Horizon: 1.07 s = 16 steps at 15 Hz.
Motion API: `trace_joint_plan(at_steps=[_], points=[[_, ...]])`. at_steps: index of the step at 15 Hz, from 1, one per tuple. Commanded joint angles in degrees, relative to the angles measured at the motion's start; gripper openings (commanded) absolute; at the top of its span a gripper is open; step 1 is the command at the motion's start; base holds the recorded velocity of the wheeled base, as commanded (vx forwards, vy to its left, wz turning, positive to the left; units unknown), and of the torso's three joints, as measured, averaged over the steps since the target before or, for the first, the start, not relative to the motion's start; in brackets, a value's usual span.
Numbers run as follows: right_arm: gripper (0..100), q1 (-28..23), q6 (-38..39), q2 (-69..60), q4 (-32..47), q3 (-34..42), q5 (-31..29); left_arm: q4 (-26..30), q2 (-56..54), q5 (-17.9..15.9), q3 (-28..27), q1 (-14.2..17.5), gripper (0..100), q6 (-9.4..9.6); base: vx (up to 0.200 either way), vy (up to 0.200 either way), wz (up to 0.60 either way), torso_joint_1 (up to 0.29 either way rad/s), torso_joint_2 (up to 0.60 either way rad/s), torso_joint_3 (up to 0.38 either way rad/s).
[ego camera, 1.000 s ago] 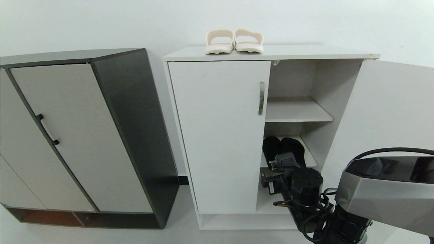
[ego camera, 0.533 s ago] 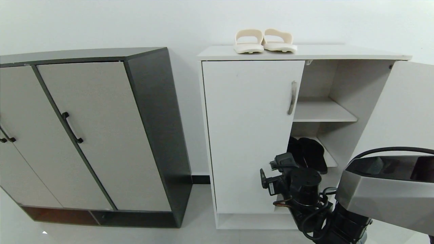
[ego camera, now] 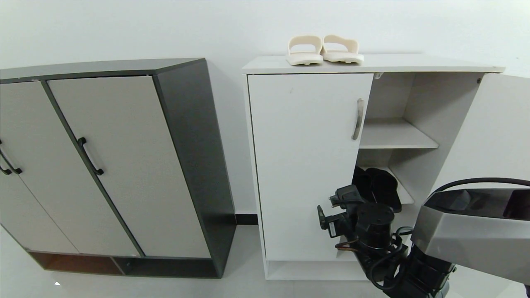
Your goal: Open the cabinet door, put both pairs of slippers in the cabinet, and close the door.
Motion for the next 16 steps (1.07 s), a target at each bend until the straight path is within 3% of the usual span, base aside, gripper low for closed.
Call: trace_joint_plan(at_steps=[1, 5, 16], points=[[100, -0.04, -0.10, 1.14, -1.64, -0.66, -0.22, 0.00, -0.01, 0.01, 0.00, 0.01, 0, -0.01, 0.000, 0.000, 0.00, 0.000, 0.00, 0.000], [100, -0.04, -0.01, 1.85, -2.34, -0.74, -0.22, 0.00, -0.01, 0.01, 0.00, 0.01, 0, -0.01, 0.000, 0.000, 0.00, 0.013, -0.13, -0.191], [100, 0.23, -0.01, 1.67, -2.52, -0.57, -0.22, 0.00, -0.01, 0.01, 0.00, 0.01, 0, -0.01, 0.000, 0.000, 0.00, 0.105, -0.47, -0.341]])
